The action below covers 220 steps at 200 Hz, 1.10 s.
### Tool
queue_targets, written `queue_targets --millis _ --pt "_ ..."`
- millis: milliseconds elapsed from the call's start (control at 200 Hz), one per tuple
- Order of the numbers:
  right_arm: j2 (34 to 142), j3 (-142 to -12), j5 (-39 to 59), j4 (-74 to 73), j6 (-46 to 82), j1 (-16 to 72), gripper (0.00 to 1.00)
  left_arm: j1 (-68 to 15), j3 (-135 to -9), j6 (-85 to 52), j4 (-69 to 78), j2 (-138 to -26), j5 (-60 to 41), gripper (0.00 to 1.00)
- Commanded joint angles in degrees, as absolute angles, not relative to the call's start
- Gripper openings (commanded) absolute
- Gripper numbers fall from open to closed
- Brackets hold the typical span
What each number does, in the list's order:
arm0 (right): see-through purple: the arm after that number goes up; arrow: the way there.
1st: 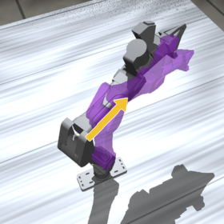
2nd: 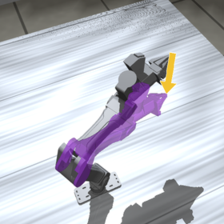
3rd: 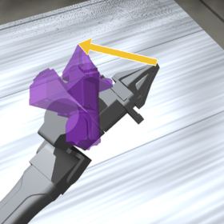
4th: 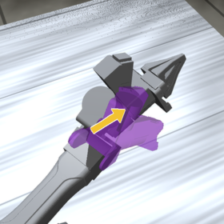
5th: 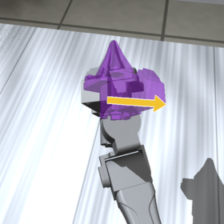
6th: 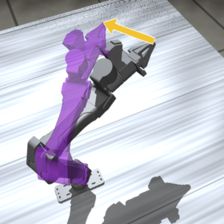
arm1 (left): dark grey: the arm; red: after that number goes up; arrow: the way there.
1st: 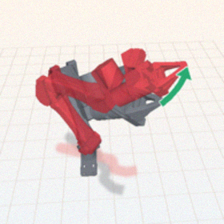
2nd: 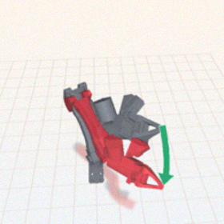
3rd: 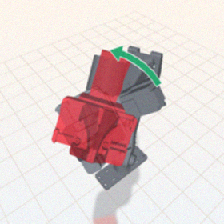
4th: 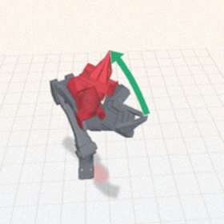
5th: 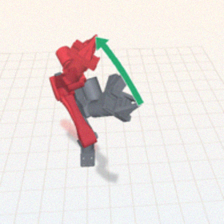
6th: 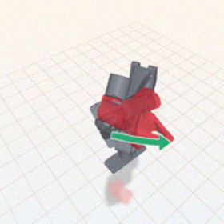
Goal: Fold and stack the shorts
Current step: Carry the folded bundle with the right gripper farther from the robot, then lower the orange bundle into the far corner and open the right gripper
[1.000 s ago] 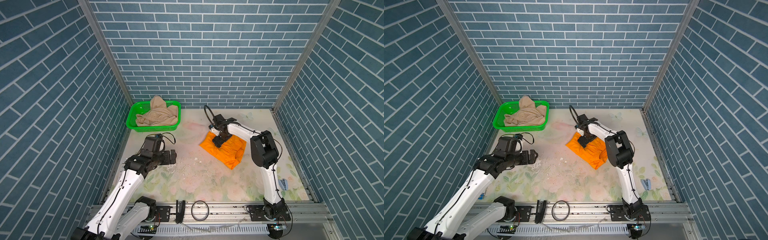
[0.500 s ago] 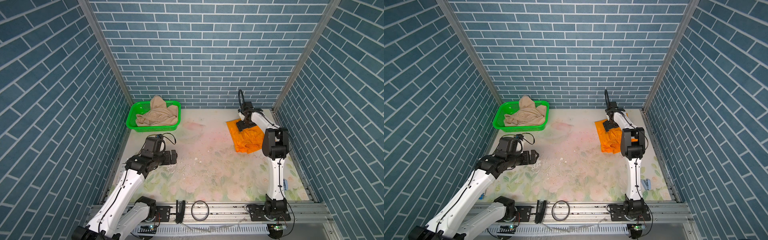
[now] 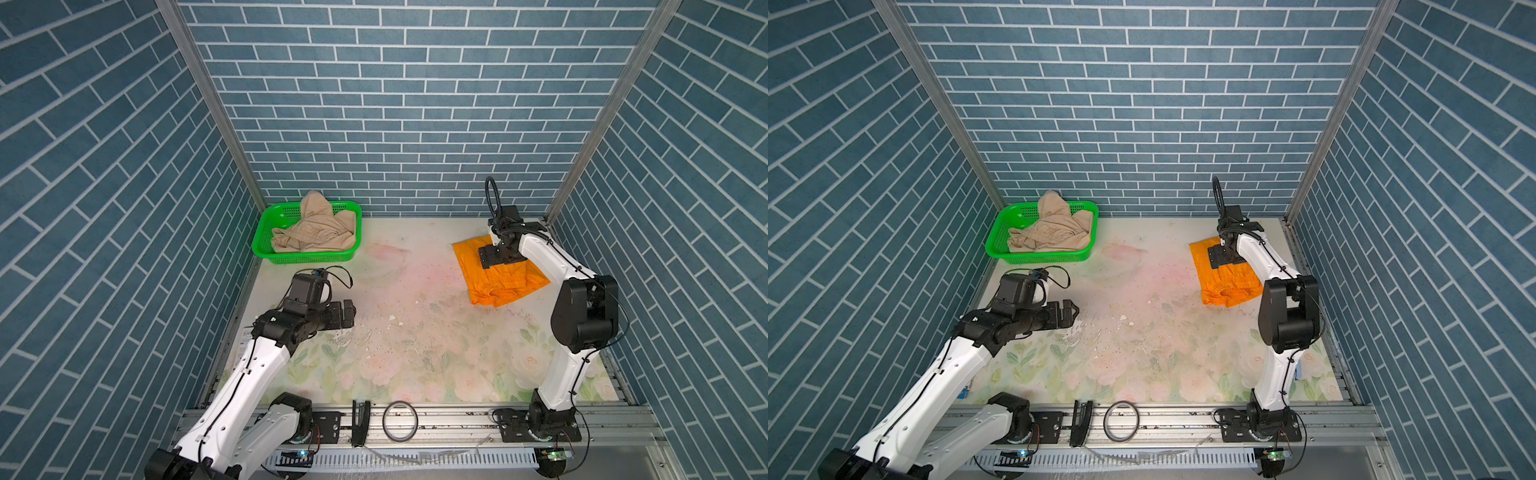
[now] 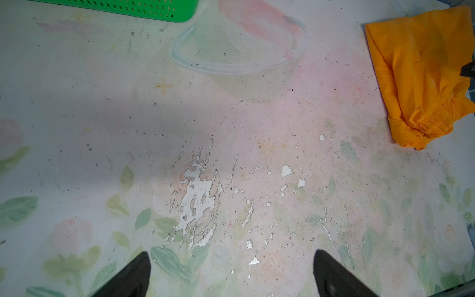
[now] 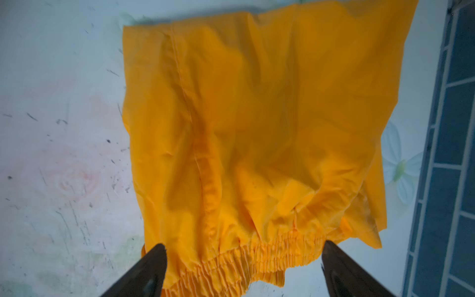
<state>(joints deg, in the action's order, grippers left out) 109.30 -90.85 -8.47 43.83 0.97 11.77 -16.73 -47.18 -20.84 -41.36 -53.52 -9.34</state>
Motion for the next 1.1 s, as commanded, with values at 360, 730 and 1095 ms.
queue_targets --millis 360,730,1095 --pt "119.79 -89.51 -9.88 42.71 6.72 8.61 0.95 -16.26 -45.14 -22.02 -38.79 -54.77 -11.40 1.00" --pt "132.43 -104.80 -12.38 45.79 3.08 4.07 0.95 -16.26 -43.84 -22.50 -39.00 -53.57 -10.65 1.00" --pt "138.79 -118.72 -14.37 49.03 -4.42 0.97 0.95 -16.26 -46.09 -21.42 -40.23 -54.53 -8.20 1.00"
